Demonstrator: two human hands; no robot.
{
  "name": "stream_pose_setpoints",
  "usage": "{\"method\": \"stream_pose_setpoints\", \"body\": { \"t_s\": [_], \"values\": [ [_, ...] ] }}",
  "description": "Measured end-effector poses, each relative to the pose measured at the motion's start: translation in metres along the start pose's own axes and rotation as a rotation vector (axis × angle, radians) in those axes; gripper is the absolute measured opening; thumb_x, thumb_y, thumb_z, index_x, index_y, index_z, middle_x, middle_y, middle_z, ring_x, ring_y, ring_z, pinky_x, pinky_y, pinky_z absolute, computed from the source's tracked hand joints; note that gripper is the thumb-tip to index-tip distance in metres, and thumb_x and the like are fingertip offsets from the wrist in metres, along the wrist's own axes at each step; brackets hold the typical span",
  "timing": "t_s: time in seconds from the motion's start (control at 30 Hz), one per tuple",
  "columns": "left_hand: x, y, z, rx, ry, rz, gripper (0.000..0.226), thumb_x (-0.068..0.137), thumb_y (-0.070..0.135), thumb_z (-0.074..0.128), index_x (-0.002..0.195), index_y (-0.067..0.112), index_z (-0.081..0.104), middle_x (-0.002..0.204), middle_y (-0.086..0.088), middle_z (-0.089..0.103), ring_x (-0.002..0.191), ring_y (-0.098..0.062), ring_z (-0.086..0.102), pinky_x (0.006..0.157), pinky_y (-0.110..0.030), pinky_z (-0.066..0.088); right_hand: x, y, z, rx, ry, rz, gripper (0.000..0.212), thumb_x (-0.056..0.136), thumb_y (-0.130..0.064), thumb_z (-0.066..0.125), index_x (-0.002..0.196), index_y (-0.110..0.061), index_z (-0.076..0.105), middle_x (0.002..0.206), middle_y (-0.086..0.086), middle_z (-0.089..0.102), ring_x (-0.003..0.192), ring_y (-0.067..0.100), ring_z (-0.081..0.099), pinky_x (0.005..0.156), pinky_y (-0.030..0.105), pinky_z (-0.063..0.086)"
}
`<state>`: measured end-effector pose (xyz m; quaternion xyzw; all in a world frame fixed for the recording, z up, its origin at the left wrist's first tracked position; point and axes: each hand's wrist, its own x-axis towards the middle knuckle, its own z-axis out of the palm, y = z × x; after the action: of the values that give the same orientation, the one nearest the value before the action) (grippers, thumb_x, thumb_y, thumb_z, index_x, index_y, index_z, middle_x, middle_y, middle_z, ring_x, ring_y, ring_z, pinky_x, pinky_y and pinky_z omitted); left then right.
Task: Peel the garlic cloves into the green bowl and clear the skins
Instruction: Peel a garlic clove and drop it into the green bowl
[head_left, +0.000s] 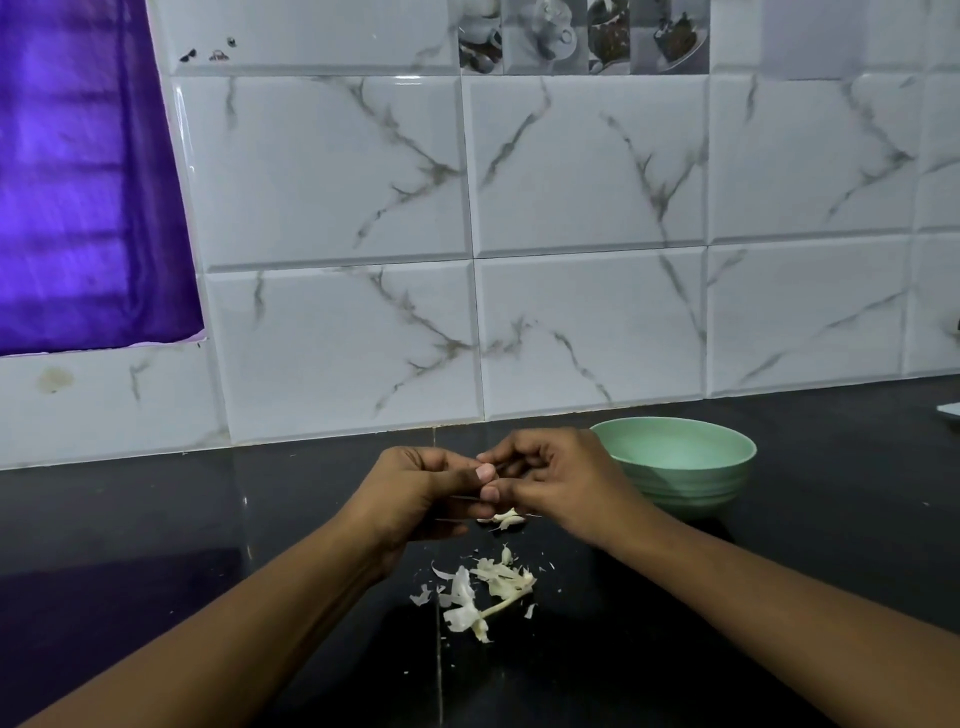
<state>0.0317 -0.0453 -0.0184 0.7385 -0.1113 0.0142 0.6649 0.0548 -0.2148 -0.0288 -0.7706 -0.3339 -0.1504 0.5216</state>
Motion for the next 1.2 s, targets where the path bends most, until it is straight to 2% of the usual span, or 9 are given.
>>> {"method": "stream_pose_setpoints", "body": {
  "t_s": [0.17,0.3,0.4,0.53,0.77,0.87,0.93,1.07,1.2],
  "values": [
    [0.0,0.002,0.0,0.182,0.049,0.142,0.019,0.083,0.026,0.069,0.076,0.008,0.068,0.073,-0.009,0.074,0.068,-0.017,0.071,0.065,-0.026,0.05,0.0,-0.002,0.0,-0.079,0.036,-0.033,0.021,0.077,-0.007,0.075,0.081,-0.026,0.071,0.074,0.002,0.072,0.067,0.009,0.068,0.066,0.025,0.056],
    [0.002,0.002,-0.006,0.116,0.129,0.109,0.039,0.095,0.037,0.05,0.075,0.006,0.064,0.068,-0.01,0.071,0.063,-0.022,0.067,0.061,-0.028,0.049,0.002,-0.004,-0.002,0.183,-0.026,0.22,0.014,0.092,0.0,0.055,0.087,-0.011,0.061,0.074,0.005,0.065,0.062,0.007,0.066,0.058,0.021,0.055],
    [0.005,0.001,-0.015,0.11,0.16,0.045,0.04,0.097,0.036,0.047,0.078,0.006,0.064,0.071,-0.01,0.072,0.058,-0.02,0.067,0.058,-0.028,0.05,0.001,-0.005,-0.003,0.355,-0.03,0.36,0.015,0.099,-0.007,0.043,0.089,-0.008,0.054,0.07,0.005,0.055,0.051,0.005,0.055,0.05,0.026,0.056],
    [0.006,-0.004,-0.015,0.157,0.127,0.025,0.038,0.097,0.034,0.048,0.082,0.005,0.066,0.078,-0.011,0.074,0.059,-0.019,0.067,0.056,-0.028,0.049,-0.001,-0.01,0.003,0.347,-0.033,0.403,0.02,0.102,-0.015,0.038,0.086,-0.013,0.05,0.06,-0.001,0.044,0.042,0.001,0.036,0.037,0.02,0.044],
    [0.004,-0.006,-0.01,0.229,0.08,0.016,0.035,0.097,0.032,0.05,0.082,0.005,0.068,0.077,-0.008,0.074,0.061,-0.02,0.067,0.059,-0.027,0.047,-0.002,-0.015,-0.002,0.329,-0.03,0.458,0.034,0.099,-0.023,0.042,0.066,-0.015,0.044,0.049,-0.004,0.034,0.038,0.004,0.025,0.034,0.016,0.024],
    [0.003,-0.006,-0.01,0.259,0.059,0.003,0.033,0.097,0.03,0.052,0.083,0.005,0.068,0.078,-0.008,0.074,0.062,-0.02,0.068,0.058,-0.027,0.046,-0.001,-0.015,-0.005,0.403,0.014,0.518,0.046,0.098,-0.038,0.043,0.059,-0.014,0.041,0.042,-0.006,0.029,0.035,0.004,0.022,0.032,0.014,0.017],
    [0.002,-0.005,-0.01,0.289,0.039,-0.002,0.031,0.096,0.03,0.053,0.086,0.004,0.068,0.08,-0.007,0.075,0.063,-0.019,0.068,0.057,-0.027,0.046,0.0,-0.012,-0.01,0.43,-0.018,0.581,0.043,0.098,-0.037,0.044,0.065,-0.011,0.052,0.042,-0.007,0.032,0.034,0.002,0.024,0.033,0.013,0.02],
    [0.001,-0.002,-0.01,0.326,0.018,-0.013,0.024,0.094,0.028,0.056,0.089,0.008,0.068,0.085,-0.004,0.075,0.066,-0.017,0.069,0.056,-0.024,0.046,0.002,-0.013,-0.022,0.5,-0.193,0.634,0.024,0.099,-0.018,0.045,0.099,-0.006,0.067,0.058,-0.005,0.046,0.042,-0.001,0.037,0.041,0.01,0.036],
    [0.004,0.008,-0.007,0.188,0.067,-0.047,0.015,0.094,0.026,0.057,0.105,0.019,0.066,0.102,0.0,0.071,0.077,-0.017,0.072,0.051,-0.023,0.048,0.007,-0.027,-0.041,0.665,-0.244,0.671,0.043,0.102,-0.024,0.029,0.103,0.0,0.065,0.073,0.002,0.057,0.054,0.005,0.052,0.047,0.014,0.046]
  ]
}}
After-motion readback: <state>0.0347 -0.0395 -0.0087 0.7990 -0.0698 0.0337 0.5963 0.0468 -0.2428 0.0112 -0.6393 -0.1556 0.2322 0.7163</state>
